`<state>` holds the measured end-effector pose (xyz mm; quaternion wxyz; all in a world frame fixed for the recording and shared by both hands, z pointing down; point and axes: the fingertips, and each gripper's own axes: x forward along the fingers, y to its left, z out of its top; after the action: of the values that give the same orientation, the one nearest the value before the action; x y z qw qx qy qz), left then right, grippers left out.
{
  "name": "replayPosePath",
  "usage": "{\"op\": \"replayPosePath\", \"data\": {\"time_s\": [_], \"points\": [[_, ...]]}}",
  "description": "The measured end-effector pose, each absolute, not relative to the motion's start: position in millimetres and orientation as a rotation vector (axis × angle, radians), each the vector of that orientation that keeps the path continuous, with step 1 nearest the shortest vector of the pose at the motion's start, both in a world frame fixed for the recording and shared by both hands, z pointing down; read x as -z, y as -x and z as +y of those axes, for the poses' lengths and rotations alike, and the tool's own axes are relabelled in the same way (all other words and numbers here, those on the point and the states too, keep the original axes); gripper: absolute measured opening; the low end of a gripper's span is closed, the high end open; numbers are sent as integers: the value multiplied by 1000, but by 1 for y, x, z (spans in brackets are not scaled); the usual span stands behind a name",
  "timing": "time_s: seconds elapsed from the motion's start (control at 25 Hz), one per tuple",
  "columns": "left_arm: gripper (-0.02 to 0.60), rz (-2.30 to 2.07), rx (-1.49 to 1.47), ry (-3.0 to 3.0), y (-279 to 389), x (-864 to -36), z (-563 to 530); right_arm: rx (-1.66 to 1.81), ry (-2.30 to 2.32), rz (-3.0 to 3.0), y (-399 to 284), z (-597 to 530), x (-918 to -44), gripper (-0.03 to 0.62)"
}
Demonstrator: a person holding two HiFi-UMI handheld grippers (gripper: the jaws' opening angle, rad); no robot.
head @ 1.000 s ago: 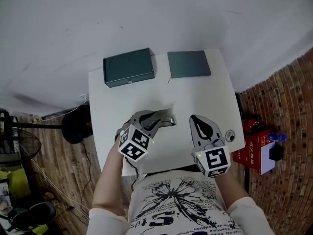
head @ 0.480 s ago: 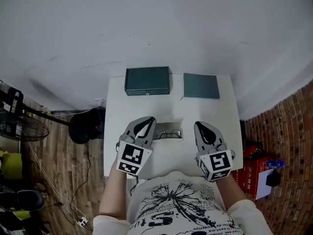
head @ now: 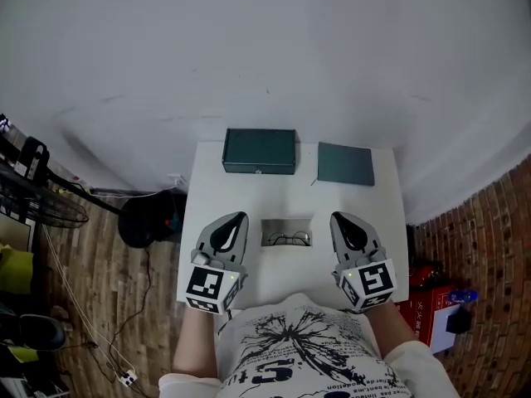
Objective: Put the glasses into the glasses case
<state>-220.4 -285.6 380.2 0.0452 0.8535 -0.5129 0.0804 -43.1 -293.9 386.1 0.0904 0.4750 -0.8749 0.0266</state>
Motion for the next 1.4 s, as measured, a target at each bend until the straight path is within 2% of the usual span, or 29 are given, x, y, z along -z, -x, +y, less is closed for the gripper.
{"op": "replayPosePath", "data": {"time_s": [0.72, 1.4], "points": [[15, -1556, -325, -2690, 202, -353, -278, -11, -1366, -2623, 49, -276, -378, 12], [14, -1534, -376, -2670, 200, -366, -260, -2, -1328, -2602, 55, -259, -385, 14]]}}
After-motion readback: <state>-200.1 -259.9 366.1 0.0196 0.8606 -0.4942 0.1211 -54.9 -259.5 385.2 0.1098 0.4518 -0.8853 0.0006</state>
